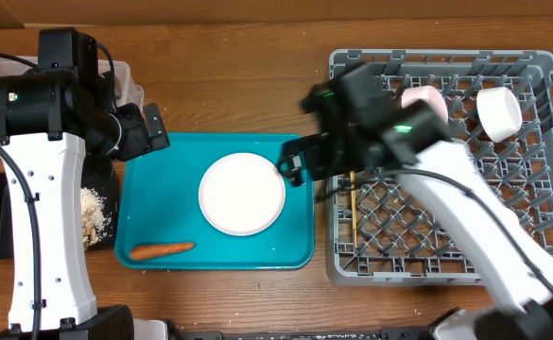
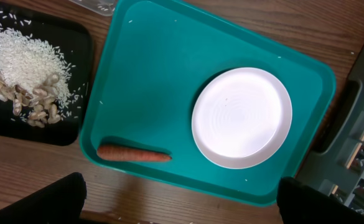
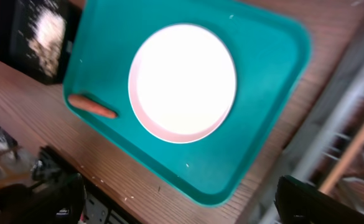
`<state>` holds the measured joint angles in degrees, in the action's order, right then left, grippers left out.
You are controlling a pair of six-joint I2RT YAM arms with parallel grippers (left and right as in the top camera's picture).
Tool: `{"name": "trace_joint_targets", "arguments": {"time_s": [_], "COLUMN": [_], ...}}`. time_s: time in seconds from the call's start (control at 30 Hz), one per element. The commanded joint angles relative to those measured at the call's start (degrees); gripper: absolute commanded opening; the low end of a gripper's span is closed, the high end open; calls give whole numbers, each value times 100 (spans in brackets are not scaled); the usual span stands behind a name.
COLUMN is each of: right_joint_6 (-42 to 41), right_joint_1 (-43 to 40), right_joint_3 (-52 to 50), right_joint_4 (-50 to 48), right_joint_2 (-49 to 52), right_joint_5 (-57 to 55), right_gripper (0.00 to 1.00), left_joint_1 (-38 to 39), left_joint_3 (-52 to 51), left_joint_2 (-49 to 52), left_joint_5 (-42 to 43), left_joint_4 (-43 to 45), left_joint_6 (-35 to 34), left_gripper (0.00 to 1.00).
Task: Sort waste into correct bins and load items into the dishwasher
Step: 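Move the right gripper to the plate and grasp its rim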
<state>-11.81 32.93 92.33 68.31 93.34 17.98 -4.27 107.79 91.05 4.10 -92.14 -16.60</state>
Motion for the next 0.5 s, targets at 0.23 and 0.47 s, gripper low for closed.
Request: {"name": "trace_joint_targets", "arguments": {"time_s": [0.23,0.47], "right_joint_6": [-752,-885], "right_joint_1": [474,527], "right_joint_3": [101,101], "right_joint_4": [-284,-708], "right_joint_2": [1886,2791], "right_joint_5": [-573,-337], "right_gripper": [95,68], "left_joint_1": [-22,-22], "left_joint_3": [-50,-131], "left_joint_2": [35,35], "left_joint_5": [81,37], "left_joint_4": [-17,70], "left_joint_6": [-76,-76], "left_gripper": [100,100]}}
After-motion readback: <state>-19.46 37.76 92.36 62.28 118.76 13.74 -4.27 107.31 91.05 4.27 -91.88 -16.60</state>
